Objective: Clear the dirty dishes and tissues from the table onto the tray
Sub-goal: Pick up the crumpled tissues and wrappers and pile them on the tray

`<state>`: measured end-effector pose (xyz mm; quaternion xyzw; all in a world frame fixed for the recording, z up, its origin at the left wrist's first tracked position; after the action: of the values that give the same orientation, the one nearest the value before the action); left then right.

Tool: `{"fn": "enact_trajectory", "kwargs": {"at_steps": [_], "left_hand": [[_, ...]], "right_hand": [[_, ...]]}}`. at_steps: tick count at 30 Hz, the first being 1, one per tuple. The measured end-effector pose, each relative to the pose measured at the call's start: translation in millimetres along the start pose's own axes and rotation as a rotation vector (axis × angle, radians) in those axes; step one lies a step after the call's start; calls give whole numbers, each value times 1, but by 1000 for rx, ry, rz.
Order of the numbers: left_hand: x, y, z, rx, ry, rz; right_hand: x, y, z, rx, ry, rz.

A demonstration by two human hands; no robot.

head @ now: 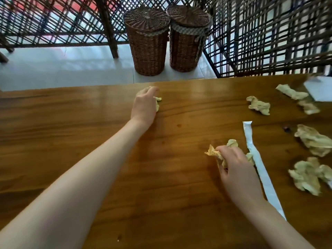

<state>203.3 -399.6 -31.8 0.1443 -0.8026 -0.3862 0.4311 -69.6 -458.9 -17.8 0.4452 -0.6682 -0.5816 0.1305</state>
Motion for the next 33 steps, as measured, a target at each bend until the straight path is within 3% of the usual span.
{"fn": "enact_trajectory", "kwargs": {"at_steps": [3, 12, 18, 25, 29, 33], "left_hand": [[-5, -14, -1, -59, -4, -13], [0, -7, 11, 3, -43, -64], [47, -10, 66, -121, -113, 43], [135, -36, 132, -317, -302, 335], [163, -58, 150, -383, -362, 339], [180, -81, 158, -348, -346, 257]], "right_hand": [[18, 2, 1, -6, -31, 5], [32, 16, 22, 71, -84, -5], [24, 34, 62, 66, -186, 21], [39, 55, 104, 108, -273, 63], [63, 66, 107, 122, -302, 77], [97, 74, 104, 131, -285, 92]]}}
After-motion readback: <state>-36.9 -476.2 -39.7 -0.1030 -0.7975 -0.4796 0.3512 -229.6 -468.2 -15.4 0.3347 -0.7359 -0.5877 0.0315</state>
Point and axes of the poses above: each hand's wrist, its own z-axis away from the middle knuckle, its own y-axis out of the back of the hand, x = y × z, the point moved 2 cm from there along -z, towards the middle knuckle, and after that the axes turned 9 degrees about x, right-handed, at the moved point
